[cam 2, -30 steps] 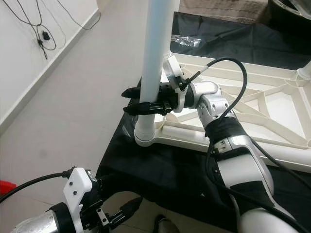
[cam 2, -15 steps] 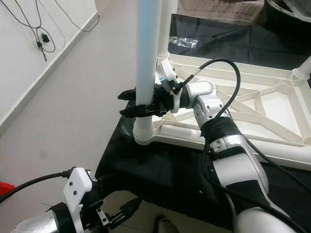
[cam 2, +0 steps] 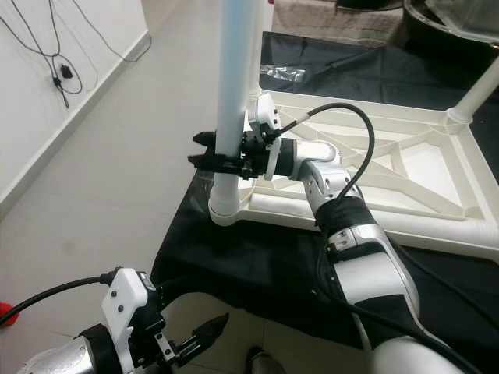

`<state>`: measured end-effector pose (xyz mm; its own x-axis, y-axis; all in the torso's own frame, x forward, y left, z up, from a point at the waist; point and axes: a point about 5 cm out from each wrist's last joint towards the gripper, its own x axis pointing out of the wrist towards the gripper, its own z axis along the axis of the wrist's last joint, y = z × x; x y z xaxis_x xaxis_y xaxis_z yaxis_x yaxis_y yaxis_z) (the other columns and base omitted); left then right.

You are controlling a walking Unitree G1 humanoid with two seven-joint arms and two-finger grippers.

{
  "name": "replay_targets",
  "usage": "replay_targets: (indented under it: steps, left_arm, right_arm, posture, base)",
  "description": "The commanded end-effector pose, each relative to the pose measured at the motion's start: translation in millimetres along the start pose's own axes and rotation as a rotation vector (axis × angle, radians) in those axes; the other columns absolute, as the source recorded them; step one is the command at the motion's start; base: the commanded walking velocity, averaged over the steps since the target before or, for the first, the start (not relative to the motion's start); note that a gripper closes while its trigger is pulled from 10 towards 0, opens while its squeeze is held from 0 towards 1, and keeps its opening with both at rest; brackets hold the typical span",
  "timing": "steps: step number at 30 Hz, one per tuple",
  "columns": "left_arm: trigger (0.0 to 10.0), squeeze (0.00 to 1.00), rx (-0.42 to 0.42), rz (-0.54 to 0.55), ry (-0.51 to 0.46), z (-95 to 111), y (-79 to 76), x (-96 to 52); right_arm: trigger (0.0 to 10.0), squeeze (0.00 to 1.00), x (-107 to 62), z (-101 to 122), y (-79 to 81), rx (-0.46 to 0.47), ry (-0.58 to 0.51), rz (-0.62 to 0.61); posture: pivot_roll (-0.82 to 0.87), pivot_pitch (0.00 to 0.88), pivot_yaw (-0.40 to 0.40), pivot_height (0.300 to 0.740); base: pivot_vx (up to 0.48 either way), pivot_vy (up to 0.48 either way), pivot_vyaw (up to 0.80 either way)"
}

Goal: Building children table

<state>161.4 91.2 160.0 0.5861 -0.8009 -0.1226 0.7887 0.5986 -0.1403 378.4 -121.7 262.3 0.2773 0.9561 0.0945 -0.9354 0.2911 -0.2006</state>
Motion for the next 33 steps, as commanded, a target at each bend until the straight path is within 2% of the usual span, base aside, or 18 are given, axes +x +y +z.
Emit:
replay_targets:
  steps: [1, 6, 9, 10, 11, 15, 18, 19, 20, 21, 23, 24, 25, 28, 29, 30, 32, 33]
  left_arm:
    - [10.0, 0.00, -0.007, -0.003, 0.021, -4.7, -0.8, -0.5]
    - [10.0, 0.00, -0.003, 0.001, 0.021, -4.7, 1.0, -0.6]
    - [10.0, 0.00, -0.003, 0.001, 0.021, -4.7, 1.0, -0.6]
    - [10.0, 0.00, 0.001, 0.004, 0.019, -4.5, 2.5, -0.1]
    - [10.0, 0.00, 0.002, 0.005, 0.018, -4.5, 3.1, 0.1]
    - [10.0, 0.00, 0.003, 0.006, 0.017, -4.5, 3.5, 0.3]
    - [10.0, 0.00, 0.004, 0.006, 0.016, -4.6, 4.2, 0.9]
    - [10.0, 0.00, 0.004, 0.006, 0.016, -4.6, 4.2, 0.9]
    - [10.0, 0.00, 0.005, 0.006, 0.014, -4.6, 4.6, 1.6]
    - [10.0, 0.00, 0.005, 0.006, 0.014, -4.6, 4.6, 1.6]
    - [10.0, 0.00, 0.009, 0.005, 0.012, -4.6, 5.6, 2.9]
    - [10.0, 0.00, 0.009, 0.005, 0.012, -4.6, 5.6, 2.9]
    - [10.0, 0.00, 0.012, 0.007, 0.010, -4.7, 6.4, 3.6]
    - [10.0, 0.00, 0.012, 0.007, 0.010, -4.7, 6.4, 3.6]
    - [10.0, 0.00, 0.012, 0.008, 0.008, -4.7, 6.7, 4.0]
    - [10.0, 0.00, 0.012, 0.008, 0.008, -4.7, 6.7, 4.0]
    - [10.0, 0.00, 0.015, 0.007, 0.006, -4.9, 6.8, 4.8]
    - [10.0, 0.00, 0.015, 0.007, 0.006, -4.9, 6.8, 4.8]
  right_arm:
    - [10.0, 0.00, -10.7, -31.2, 2.0, 0.066, 0.120, -0.071]
    - [10.0, 0.00, -4.9, -34.7, 0.5, 0.065, 0.074, -0.212]
    - [10.0, 0.00, -4.9, -34.7, 0.5, 0.065, 0.074, -0.212]
    - [10.0, 0.00, -3.0, -39.7, -1.0, 0.043, 0.090, -0.388]
    - [10.0, 0.00, -3.0, -41.8, -1.5, 0.036, 0.103, -0.463]
    - [10.0, 0.00, -3.1, -42.8, -1.7, 0.014, 0.120, -0.523]
    - [10.0, 0.00, -0.9, -49.8, -3.7, 0.007, 0.212, -0.693]
    - [10.0, 0.00, -0.9, -49.8, -3.7, 0.007, 0.212, -0.693]
    - [10.0, 0.00, 1.2, -49.3, -7.4, 0.025, 0.209, -0.830]
    - [10.0, 0.00, 1.2, -49.3, -7.4, 0.025, 0.209, -0.830]
    - [10.0, 0.00, 3.9, -49.3, -14.0, 0.071, 0.221, -1.046]
    - [10.0, 0.00, 3.9, -49.3, -14.0, 0.071, 0.221, -1.046]
    - [10.0, 0.00, 4.8, -50.7, -17.1, 0.076, 0.246, -1.167]
    - [10.0, 0.00, 4.8, -50.7, -17.1, 0.076, 0.246, -1.167]
    - [10.0, 0.00, 4.7, -56.0, -18.0, 0.113, 0.279, -1.231]
    - [10.0, 0.00, 4.7, -56.0, -18.0, 0.113, 0.279, -1.231]
    - [10.0, 0.00, 4.3, -64.0, -14.7, 0.194, 0.306, -1.387]
    - [10.0, 0.00, 4.3, -64.0, -14.7, 0.194, 0.306, -1.387]
  posture:
    - [0.13, 0.280, -0.028, 0.740]
    - [0.14, 0.280, -0.026, 0.740]
    - [0.14, 0.280, -0.026, 0.740]
    - [0.13, 0.277, -0.028, 0.740]
    - [0.13, 0.277, -0.028, 0.740]
    - [0.13, 0.276, -0.028, 0.740]
    - [0.12, 0.273, -0.027, 0.740]
    - [0.12, 0.273, -0.027, 0.740]
    - [0.12, 0.267, -0.024, 0.740]
    - [0.12, 0.267, -0.024, 0.740]
    - [0.12, 0.258, -0.023, 0.740]
    - [0.12, 0.258, -0.023, 0.740]
    - [0.12, 0.253, -0.029, 0.740]
    - [0.12, 0.253, -0.029, 0.740]
    - [0.12, 0.249, -0.031, 0.740]
    - [0.12, 0.249, -0.031, 0.740]
    - [0.12, 0.242, -0.036, 0.740]
    - [0.12, 0.242, -0.036, 0.740]
  base:
    - [0.000, 0.000, 0.00]
    - [0.000, 0.000, 0.00]
    - [0.000, 0.000, 0.00]
    - [0.000, 0.000, 0.00]
    - [0.000, 0.000, 0.00]
    - [0.000, 0.000, 0.00]
    - [0.000, 0.000, 0.00]
    - [0.000, 0.000, 0.00]
    - [0.000, 0.000, 0.00]
    - [0.000, 0.000, 0.00]
    - [0.000, 0.000, 0.00]
    - [0.000, 0.000, 0.00]
    - [0.000, 0.000, 0.00]
    - [0.000, 0.000, 0.00]
    - [0.000, 0.000, 0.00]
    - [0.000, 0.000, 0.00]
    - [0.000, 0.000, 0.00]
    - [0.000, 0.000, 0.00]
